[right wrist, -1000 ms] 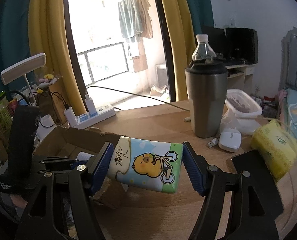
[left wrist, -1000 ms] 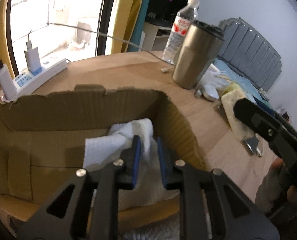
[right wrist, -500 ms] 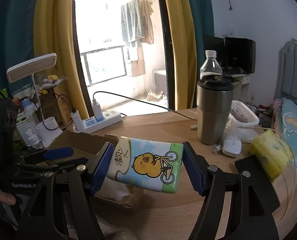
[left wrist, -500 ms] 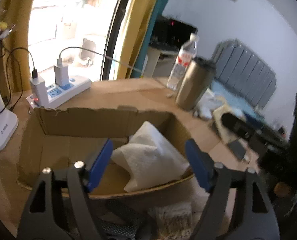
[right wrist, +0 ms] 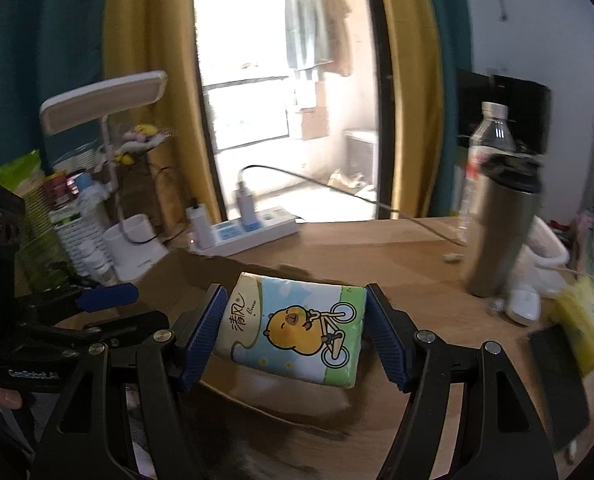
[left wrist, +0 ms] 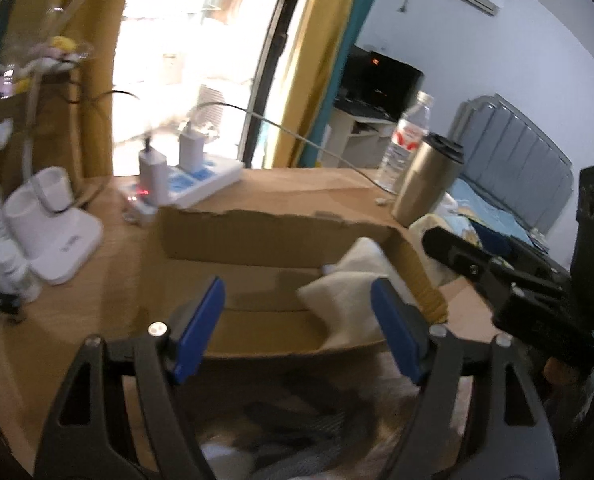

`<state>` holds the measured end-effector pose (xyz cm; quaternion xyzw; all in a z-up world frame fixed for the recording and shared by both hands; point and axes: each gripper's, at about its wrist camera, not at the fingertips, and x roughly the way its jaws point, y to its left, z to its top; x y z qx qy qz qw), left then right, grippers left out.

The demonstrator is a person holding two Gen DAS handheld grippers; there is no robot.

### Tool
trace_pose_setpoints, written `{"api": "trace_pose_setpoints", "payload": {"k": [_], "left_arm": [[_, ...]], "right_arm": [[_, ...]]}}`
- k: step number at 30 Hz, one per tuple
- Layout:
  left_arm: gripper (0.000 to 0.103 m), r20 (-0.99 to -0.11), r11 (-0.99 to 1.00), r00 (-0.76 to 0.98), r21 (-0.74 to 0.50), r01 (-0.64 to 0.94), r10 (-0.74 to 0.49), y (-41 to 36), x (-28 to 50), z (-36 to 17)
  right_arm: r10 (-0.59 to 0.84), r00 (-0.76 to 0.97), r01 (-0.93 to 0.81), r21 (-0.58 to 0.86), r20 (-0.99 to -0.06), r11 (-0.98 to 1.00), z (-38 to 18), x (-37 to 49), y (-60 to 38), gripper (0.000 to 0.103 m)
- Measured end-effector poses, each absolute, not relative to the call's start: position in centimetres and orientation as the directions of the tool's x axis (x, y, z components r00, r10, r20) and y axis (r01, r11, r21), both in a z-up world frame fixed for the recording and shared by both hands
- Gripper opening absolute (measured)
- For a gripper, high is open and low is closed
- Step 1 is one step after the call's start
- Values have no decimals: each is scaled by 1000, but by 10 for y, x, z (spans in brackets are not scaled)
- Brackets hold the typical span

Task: Organize soft objects
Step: 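Lower the tissue pack into the cardboard box and open the right tool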

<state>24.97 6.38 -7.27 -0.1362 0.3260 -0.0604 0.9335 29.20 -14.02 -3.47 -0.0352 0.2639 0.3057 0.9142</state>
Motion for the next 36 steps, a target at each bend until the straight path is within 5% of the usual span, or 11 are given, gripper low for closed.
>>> {"api": "trace_pose_setpoints", "payload": {"k": [11, 36], "left_arm": [[77, -610, 946, 786, -304, -114, -101, 117, 224, -87], [77, -629, 950, 768, -299, -95, -121, 102, 228, -95]], "right_arm": [[591, 544, -662, 128, -596, 738, -60, 303, -76, 73], [352, 623, -518, -30, -698, 855, -95, 319, -120, 73]]}}
